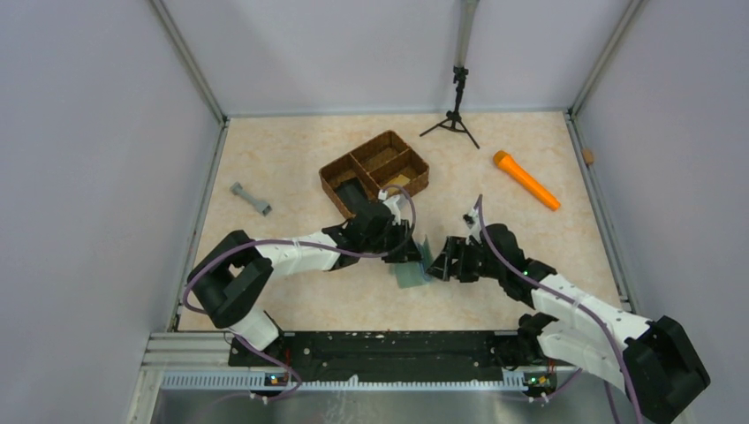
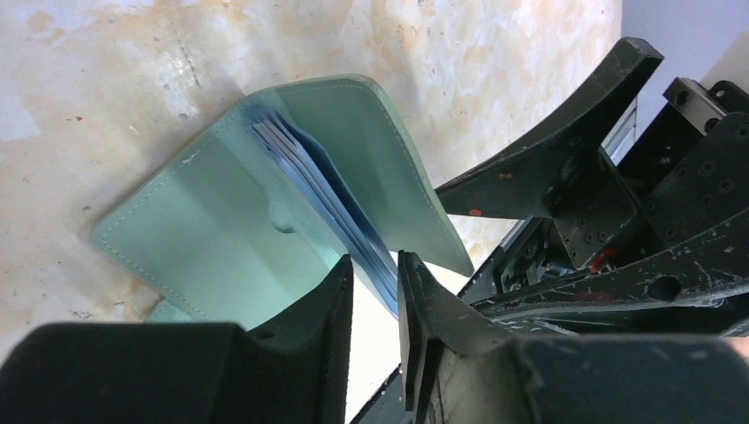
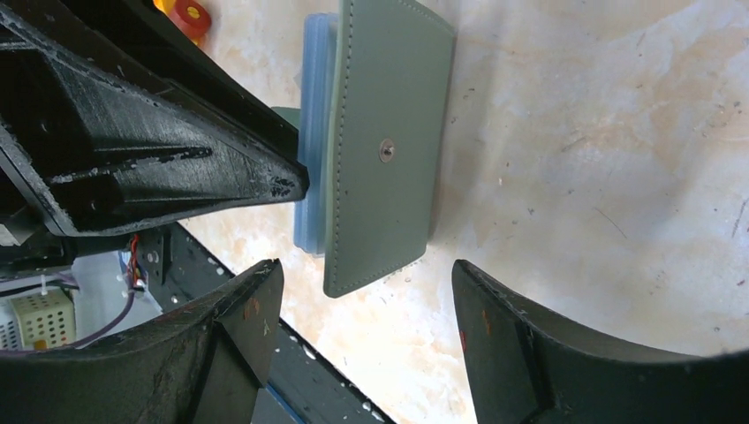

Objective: Take the credit cards out of the card holder
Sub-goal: Open the card holder at the center of the board.

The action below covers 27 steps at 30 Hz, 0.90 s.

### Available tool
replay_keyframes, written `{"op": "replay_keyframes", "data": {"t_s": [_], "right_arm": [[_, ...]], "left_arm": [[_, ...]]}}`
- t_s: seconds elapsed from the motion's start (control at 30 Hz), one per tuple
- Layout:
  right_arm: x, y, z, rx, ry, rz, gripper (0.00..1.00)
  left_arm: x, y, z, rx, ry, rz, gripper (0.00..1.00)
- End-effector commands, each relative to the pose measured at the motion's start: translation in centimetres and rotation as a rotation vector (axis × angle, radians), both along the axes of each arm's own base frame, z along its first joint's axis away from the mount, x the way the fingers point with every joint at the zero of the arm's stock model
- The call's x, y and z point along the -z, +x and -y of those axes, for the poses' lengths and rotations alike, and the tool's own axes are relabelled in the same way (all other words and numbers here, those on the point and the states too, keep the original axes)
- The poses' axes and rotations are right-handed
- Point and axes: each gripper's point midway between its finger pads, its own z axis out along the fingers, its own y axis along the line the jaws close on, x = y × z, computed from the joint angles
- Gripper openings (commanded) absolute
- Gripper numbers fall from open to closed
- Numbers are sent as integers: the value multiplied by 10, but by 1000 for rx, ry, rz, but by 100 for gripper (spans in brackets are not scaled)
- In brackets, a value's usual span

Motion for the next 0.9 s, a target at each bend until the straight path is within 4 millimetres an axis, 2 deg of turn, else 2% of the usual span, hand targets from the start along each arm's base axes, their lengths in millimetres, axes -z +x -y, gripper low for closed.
{"op": "replay_keyframes", "data": {"t_s": [0.0,0.17,0.37,0.47,0.67,0.73,0.87], "right_arm": [[-14,11,-7,-5,45,54,72],[-8,14,-6,7,25,47,68],[-6,18,-5,13,5,50,59],[-5,21,-4,17,-6,55,58],[-8,19,-6,1,3,57,63],[-14,22,-10,-3,23,84,65],[-15,23,-10,-5,22,88,67]], "left_arm": [[-23,5,13,28,-90,49,30],[-28,5,16,34,-106,55,30],[-23,5,18,42,-98,41,30],[-21,5,19,47,-97,36,30],[-18,5,21,54,-95,28,30],[-17,5,22,55,-94,27,31],[-22,6,22,55,-101,39,31]]}}
